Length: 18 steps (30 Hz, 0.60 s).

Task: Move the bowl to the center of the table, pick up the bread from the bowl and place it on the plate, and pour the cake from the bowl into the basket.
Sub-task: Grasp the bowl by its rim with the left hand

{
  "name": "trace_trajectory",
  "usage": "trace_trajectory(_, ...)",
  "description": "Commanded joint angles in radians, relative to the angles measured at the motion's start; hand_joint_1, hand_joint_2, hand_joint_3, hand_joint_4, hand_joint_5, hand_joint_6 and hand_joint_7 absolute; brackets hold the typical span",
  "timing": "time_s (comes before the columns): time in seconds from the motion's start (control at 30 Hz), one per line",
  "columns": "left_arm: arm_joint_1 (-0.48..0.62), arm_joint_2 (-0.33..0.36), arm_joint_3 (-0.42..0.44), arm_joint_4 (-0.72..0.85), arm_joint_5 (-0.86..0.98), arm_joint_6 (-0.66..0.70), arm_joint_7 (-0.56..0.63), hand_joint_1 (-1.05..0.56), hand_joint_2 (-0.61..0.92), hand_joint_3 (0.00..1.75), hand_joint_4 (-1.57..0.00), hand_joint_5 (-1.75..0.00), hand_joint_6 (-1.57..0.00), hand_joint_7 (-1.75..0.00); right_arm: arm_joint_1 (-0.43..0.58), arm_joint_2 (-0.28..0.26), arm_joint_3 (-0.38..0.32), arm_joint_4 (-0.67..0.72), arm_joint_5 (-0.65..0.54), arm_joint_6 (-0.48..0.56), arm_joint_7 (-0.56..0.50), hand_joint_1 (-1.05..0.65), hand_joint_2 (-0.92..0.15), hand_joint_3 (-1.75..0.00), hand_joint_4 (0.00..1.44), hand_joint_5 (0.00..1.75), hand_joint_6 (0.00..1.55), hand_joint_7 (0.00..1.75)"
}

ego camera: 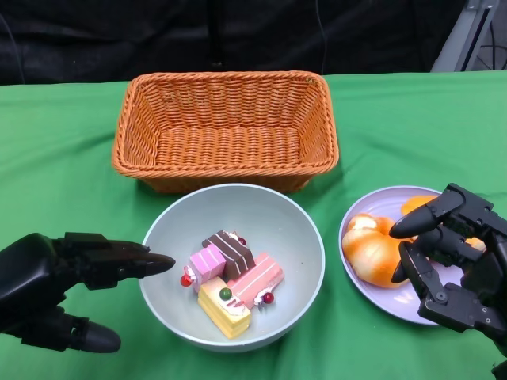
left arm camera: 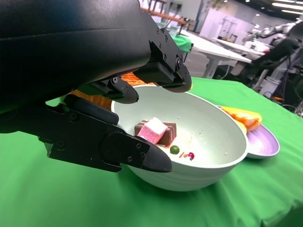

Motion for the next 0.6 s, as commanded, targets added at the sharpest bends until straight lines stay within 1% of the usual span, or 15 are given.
trace_trajectory(0.03,-0.018,0.031,-0.002,0.030,0.041,-0.031,0.056,-0.55,0.88,0.00,-0.49,-0.01,-0.44,0.00,-0.003,0.002,-0.006,0.004,0.013,0.001,-0.009,-0.05,-0.66,-0.89,0.63,1.60,0.58,1.32)
trace_trajectory(0.17,-0.026,0.038,-0.013,0.045,0.069,-0.046,0.097,-0.55,0.87,0.00,-0.49,0.00,-0.44,0.00,-0.003,0.002,-0.006,0.005,0.016,0.000,-0.011,-0.05,-0.66,-0.87,0.63,1.60,0.58,1.32)
trace_trajectory(0.2,-0.038,0.011,0.028,0.038,0.168,-0.072,0.158,-0.53,0.88,0.00,-0.52,-0.01,-0.46,-0.01,-0.004,0.007,-0.004,0.009,0.016,0.001,-0.015,-0.05,-0.67,-0.87,0.63,1.60,0.58,1.32)
trace_trajectory(0.27,-0.052,-0.021,0.079,0.026,0.325,-0.104,0.270,-0.47,0.89,0.01,-0.60,-0.04,-0.52,-0.03,-0.006,0.012,-0.002,0.014,0.017,0.002,-0.020,-0.06,-0.66,-0.86,0.63,1.60,0.58,1.32)
trace_trajectory(0.33,-0.058,-0.024,0.090,0.024,0.421,-0.109,0.360,-0.45,0.89,0.01,-0.62,-0.04,-0.54,-0.03,-0.006,0.014,-0.001,0.015,0.017,0.002,-0.021,-0.07,-0.67,-0.85,0.63,1.60,0.57,1.32)
trace_trajectory(0.47,-0.117,-0.020,-0.003,0.077,0.598,-0.066,0.528,-0.44,0.92,0.01,-0.65,-0.04,-0.58,-0.03,-0.001,0.021,-0.004,0.007,0.022,0.013,-0.031,-0.07,-0.67,-0.83,0.62,1.59,0.57,1.31)
trace_trajectory(0.6,-0.153,0.017,-0.100,0.103,0.723,-0.028,0.695,-0.44,0.92,0.04,-0.67,-0.03,-0.59,-0.02,-0.001,0.025,-0.007,0.007,0.029,0.011,-0.036,-0.07,-0.69,-0.82,0.61,1.62,0.56,1.33)
